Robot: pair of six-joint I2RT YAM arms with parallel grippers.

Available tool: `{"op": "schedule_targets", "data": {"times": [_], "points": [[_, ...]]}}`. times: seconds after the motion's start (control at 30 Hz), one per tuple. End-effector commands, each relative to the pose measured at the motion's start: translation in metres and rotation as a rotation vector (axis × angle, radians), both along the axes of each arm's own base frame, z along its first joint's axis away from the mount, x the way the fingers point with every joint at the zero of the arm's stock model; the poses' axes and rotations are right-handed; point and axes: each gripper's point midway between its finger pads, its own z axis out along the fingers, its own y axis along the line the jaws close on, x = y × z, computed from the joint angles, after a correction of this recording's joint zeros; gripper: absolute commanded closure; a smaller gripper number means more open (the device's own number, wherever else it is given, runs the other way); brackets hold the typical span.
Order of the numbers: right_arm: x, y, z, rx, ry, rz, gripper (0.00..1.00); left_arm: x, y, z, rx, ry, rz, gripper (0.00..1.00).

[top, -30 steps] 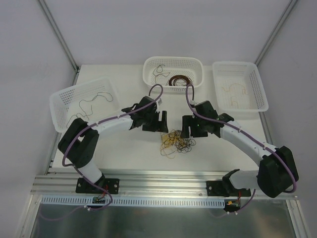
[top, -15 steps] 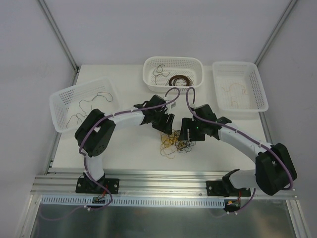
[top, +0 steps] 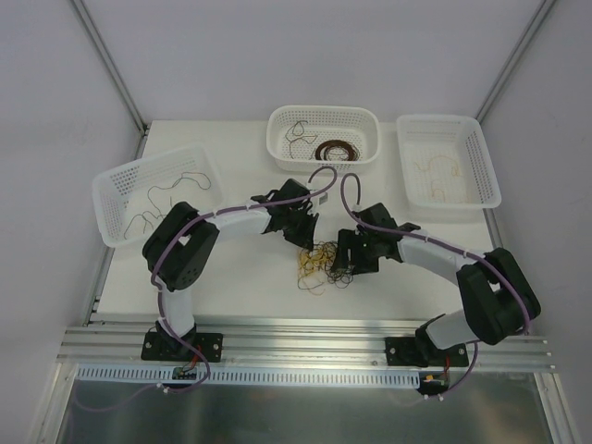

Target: Untangle the cables

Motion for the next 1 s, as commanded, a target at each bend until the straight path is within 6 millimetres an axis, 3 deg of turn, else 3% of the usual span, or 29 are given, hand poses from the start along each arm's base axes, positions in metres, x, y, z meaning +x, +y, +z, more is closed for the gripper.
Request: {"op": "schedule_targets", "data": {"times": [0.0, 0.13, 0.17, 0.23, 0.27, 0.33, 0.53, 0.67, 0.7, 0.83, 0.97], "points": [[0.005, 0.001, -0.007, 0.016, 0.013, -0.025, 0.33, 0.004, 0.002, 0.027, -0.024, -0.076, 0.015, 1.00], [0.006, -0.012, -0.016, -0.002, 0.044, -0.075, 0.51, 0.009, 0.012, 0.057, -0.041, -0.149, 0.068, 1.00], [0.004, -0.016, -0.019, -0.011, 0.053, -0.087, 0.64, 0.007, 0.015, 0.060, -0.040, -0.154, 0.078, 1.00], [0.007, -0.028, -0.022, -0.035, 0.063, -0.129, 0.78, 0.008, 0.022, 0.077, -0.061, -0.186, 0.111, 1.00], [0.007, -0.032, -0.023, -0.042, 0.069, -0.142, 0.91, 0.006, 0.026, 0.079, -0.058, -0.186, 0.120, 1.00], [0.009, -0.044, -0.024, -0.053, 0.078, -0.185, 0.99, 0.005, 0.032, 0.095, -0.083, -0.206, 0.144, 1.00], [0.022, -0.086, -0.013, -0.066, 0.069, -0.310, 0.99, 0.005, 0.071, 0.115, -0.093, -0.224, 0.283, 1.00], [0.036, -0.120, 0.009, -0.085, 0.017, -0.396, 0.99, 0.009, 0.119, 0.108, -0.065, -0.193, 0.479, 1.00], [0.037, -0.125, 0.013, -0.089, 0.009, -0.407, 0.99, 0.008, 0.129, 0.113, -0.074, -0.197, 0.531, 1.00], [0.041, -0.142, 0.031, -0.108, -0.018, -0.471, 0.99, 0.000, 0.161, 0.099, -0.039, -0.167, 0.671, 1.00], [0.044, -0.141, 0.042, -0.082, -0.044, -0.486, 0.99, -0.008, 0.178, 0.093, -0.024, -0.160, 0.744, 1.00]]}}
